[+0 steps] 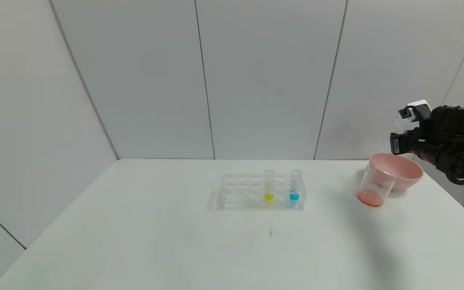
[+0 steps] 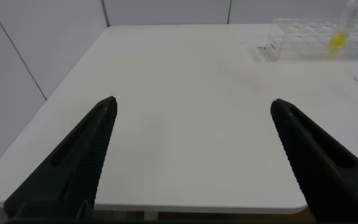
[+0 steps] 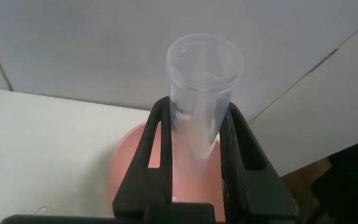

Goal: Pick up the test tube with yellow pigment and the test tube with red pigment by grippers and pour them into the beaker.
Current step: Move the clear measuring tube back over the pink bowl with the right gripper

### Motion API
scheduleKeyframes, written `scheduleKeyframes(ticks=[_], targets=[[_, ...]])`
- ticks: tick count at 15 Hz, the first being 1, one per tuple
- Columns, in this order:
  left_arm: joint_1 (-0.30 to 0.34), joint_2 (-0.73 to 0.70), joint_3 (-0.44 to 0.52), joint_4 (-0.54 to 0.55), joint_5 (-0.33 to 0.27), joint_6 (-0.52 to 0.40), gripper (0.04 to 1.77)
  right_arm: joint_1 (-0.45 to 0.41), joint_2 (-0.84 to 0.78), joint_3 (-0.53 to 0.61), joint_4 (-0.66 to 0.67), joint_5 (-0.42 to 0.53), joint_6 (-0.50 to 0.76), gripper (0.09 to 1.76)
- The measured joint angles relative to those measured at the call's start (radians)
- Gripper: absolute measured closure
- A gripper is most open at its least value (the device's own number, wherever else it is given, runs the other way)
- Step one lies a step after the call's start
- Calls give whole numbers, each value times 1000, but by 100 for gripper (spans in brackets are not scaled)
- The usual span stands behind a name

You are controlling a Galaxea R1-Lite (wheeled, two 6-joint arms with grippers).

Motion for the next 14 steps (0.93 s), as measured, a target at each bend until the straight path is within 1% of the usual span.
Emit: scheduleKeyframes(ticks=[3,7,9,14], targets=[[0,0,0,0,0,0,5,2,7,-48,70,-1,137,134],[0,0,0,0,0,0,5,-13,18,-70,174,-1,271,134],[0,0,0,0,0,0,5,-21,26,-70,183,-2,291,134],[0,0,0,0,0,0,5,-40,44,-68,179,-4,290,134]])
